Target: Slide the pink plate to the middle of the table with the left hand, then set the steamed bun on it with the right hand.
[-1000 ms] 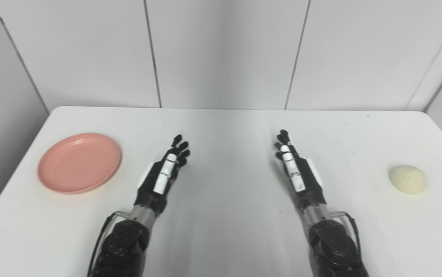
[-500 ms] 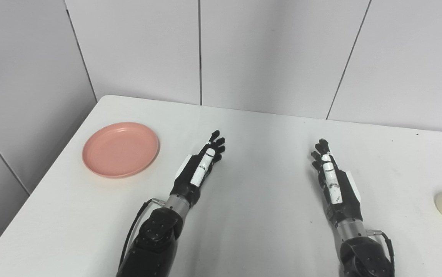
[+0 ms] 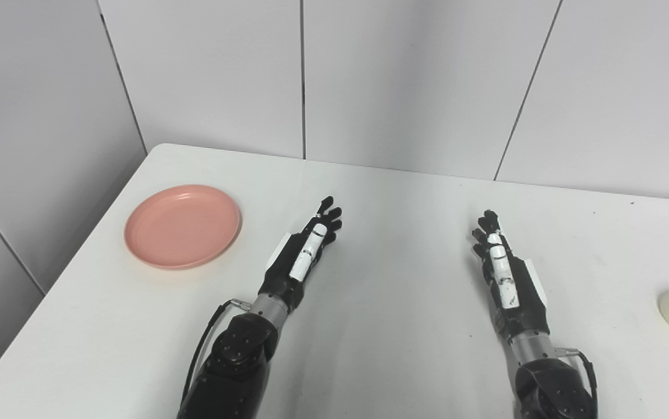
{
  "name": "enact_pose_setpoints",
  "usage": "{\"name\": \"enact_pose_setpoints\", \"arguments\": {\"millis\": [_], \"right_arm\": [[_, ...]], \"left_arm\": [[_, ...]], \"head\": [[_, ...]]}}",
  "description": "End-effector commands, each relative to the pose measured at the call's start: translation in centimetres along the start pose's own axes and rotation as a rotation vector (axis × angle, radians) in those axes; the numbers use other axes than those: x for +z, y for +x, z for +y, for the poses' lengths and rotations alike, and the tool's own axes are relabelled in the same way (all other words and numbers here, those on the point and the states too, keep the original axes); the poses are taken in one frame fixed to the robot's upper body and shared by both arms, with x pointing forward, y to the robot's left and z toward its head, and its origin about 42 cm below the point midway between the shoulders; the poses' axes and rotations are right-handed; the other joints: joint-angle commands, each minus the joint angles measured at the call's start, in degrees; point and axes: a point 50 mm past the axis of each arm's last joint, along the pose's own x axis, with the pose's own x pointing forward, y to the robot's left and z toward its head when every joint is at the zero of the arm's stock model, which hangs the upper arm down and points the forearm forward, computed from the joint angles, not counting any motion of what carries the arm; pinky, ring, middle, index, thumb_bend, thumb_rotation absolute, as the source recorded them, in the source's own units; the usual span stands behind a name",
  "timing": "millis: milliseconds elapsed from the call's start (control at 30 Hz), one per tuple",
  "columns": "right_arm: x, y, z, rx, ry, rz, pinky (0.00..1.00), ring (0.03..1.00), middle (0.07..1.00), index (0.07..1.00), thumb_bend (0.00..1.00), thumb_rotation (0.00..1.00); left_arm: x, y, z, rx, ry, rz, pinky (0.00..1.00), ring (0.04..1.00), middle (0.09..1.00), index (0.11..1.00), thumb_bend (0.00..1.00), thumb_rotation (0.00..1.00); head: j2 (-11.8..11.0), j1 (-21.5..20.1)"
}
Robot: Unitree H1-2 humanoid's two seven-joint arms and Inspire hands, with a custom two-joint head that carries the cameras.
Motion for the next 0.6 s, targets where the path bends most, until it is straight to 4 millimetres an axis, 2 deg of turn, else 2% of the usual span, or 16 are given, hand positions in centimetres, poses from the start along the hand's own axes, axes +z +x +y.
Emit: {"name": "enact_pose_setpoints", "arguments": {"millis": [0,100,300,567], "right_arm": [[-2.4,-1.8,-0.8,-0.012,-0.003,0.081,1.0,0.983,0.998,1.0,0.17,1.0],[-2.4,-1.7,-0.8,-0.012,0.0,0.081,1.0,0.984,1.0,1.0,0.17,1.0],[-2.6,-1.5,-0.8,-0.015,0.001,0.08,1.0,0.983,0.999,1.0,0.17,1.0],[-2.6,-1.4,-0.9,-0.02,-0.006,0.09,0.99,0.977,0.993,1.0,0.16,1.0]], "left_arm": [[-3.3,-1.1,-1.4,-0.013,-0.036,0.163,0.98,0.962,0.971,0.977,0.49,1.0],[-2.5,-0.8,-1.3,-0.01,-0.03,0.137,0.98,0.962,0.969,0.976,0.49,1.0],[0.6,0.1,-0.8,-0.001,-0.02,0.035,0.99,0.973,0.979,0.985,0.49,1.0],[6.0,1.6,-0.1,0.028,-0.053,-0.116,0.99,0.957,0.963,0.975,0.54,1.0]], "head": [[0.0,0.1],[-0.1,0.3],[-0.5,0.4],[-0.6,0.2]]}}
